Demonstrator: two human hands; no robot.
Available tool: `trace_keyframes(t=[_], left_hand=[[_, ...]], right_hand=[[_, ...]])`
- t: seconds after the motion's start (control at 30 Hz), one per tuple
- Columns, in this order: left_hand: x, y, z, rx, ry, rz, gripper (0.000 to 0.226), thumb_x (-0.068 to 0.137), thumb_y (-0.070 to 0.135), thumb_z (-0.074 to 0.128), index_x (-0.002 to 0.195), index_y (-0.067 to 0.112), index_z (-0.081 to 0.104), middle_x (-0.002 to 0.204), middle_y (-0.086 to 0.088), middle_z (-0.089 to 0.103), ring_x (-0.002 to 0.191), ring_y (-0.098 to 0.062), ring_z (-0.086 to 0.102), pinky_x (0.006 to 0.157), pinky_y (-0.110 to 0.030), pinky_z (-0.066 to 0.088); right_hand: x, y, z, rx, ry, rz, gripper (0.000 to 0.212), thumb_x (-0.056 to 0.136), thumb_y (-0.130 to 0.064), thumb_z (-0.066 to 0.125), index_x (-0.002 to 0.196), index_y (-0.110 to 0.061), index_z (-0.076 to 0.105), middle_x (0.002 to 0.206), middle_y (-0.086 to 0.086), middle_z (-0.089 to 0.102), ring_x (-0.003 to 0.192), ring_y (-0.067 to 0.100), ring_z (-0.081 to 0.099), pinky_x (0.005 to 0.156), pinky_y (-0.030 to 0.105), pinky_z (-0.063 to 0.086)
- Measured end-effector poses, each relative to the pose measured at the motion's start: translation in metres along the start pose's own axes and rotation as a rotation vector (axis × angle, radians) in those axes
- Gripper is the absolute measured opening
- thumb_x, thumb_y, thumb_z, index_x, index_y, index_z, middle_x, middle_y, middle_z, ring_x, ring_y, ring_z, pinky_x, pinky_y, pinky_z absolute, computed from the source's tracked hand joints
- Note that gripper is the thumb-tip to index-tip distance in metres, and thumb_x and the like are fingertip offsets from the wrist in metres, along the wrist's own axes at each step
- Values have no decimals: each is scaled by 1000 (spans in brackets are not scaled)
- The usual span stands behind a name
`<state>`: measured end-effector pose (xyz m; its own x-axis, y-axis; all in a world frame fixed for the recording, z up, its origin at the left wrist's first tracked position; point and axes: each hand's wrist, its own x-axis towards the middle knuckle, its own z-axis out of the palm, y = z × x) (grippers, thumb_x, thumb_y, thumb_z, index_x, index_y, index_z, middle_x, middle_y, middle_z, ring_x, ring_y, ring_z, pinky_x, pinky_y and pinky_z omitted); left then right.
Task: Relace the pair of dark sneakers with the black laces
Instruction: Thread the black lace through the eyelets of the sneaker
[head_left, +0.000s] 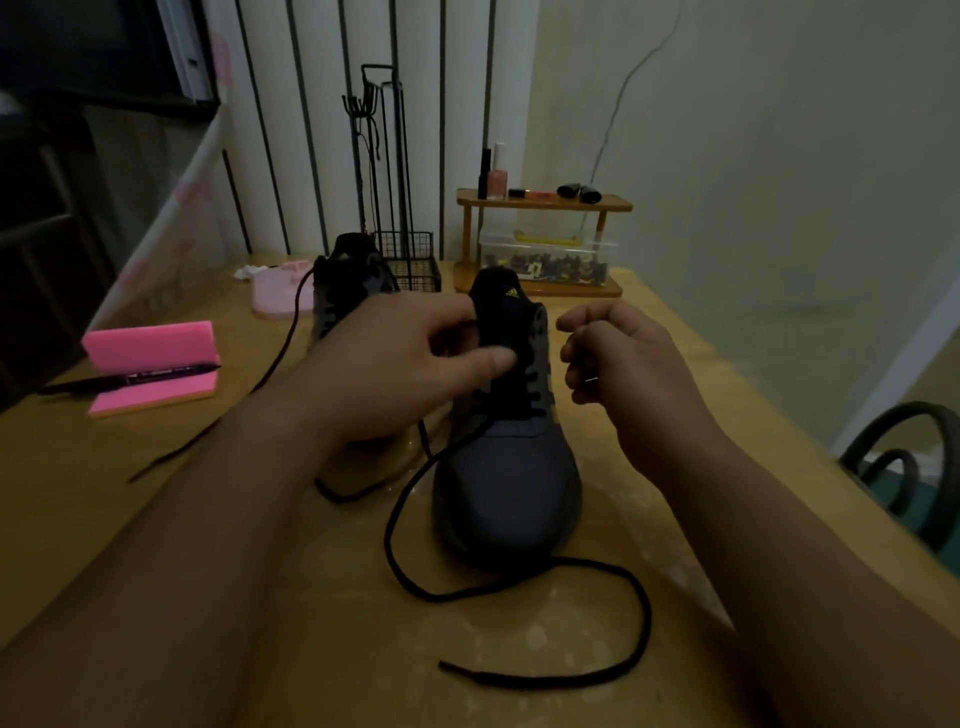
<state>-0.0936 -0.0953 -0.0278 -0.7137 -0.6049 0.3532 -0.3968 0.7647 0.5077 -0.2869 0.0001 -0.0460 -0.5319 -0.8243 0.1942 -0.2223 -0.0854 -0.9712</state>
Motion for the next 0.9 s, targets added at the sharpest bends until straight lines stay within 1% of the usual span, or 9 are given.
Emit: trace_keyframes(t=[0.1,0.2,0.3,0.4,0.5,0.6,0.67,0.77,0.9], left_hand=[[0,6,2,50,41,22,15,96,49,64,94,35,57,83,9,59,74,-1,55,63,-28,41],[5,-3,-6,-85,191,-107,16,103,38,57,94,26,62,86,-1,63,77,-17,60,66,-37,48],[6,-10,-10,-198,277,-223,6,103,28,58,103,27,64,91,-2,65,76,-18,60,65,-36,48],[6,-13,-4,-13,304,-203,21,94,25,63,114,32,60,104,3,59,94,-16,57,78,-37,49],[6,-10,-1,69,336,-20,7,91,37,60,95,32,61,101,12,52,99,-15,53,86,-41,48],[5,-8,2,-36,100,59,32,94,60,53,82,32,62,88,13,54,84,-3,52,74,-37,43],[5,-7,4,62,-77,79,39,91,73,53,81,36,64,94,20,52,92,1,49,80,-36,40],[3,-8,1,-76,-153,58,23,97,51,65,88,31,70,97,16,58,95,-4,56,82,-37,45],[1,-5,-11,-659,34,-90,33,105,34,54,79,18,69,88,-1,69,86,-14,66,82,-36,47]], right_hand=[[-1,1,2,-54,-16,-25,20,103,-9,46,104,-16,65,81,1,62,65,12,57,60,31,48],[-3,0,-1,-150,-78,-136,22,100,-5,49,98,-19,66,74,-3,60,61,7,54,57,25,45],[-8,-4,-6,-340,-377,-263,24,97,-10,61,101,-32,70,80,-9,60,69,0,57,62,15,47],[-8,-4,-4,-621,-557,-298,24,94,-30,74,107,-49,67,106,-20,52,92,-5,53,75,14,45],[-8,-1,4,-617,-436,-395,20,93,-26,76,100,-43,69,108,-15,52,97,-1,54,82,22,47],[-9,3,7,-559,-349,-470,13,95,-24,72,95,-35,65,104,-10,54,95,0,53,81,17,44],[-8,3,7,-457,-294,-437,2,99,-28,65,97,-28,65,101,-7,59,90,1,56,76,16,44],[-6,3,7,-216,-253,-259,15,105,-28,57,103,-17,66,92,-3,66,76,0,59,66,20,46],[-6,4,11,-138,-208,-146,17,107,-31,55,101,-19,66,82,-16,66,65,-7,57,59,12,42]])
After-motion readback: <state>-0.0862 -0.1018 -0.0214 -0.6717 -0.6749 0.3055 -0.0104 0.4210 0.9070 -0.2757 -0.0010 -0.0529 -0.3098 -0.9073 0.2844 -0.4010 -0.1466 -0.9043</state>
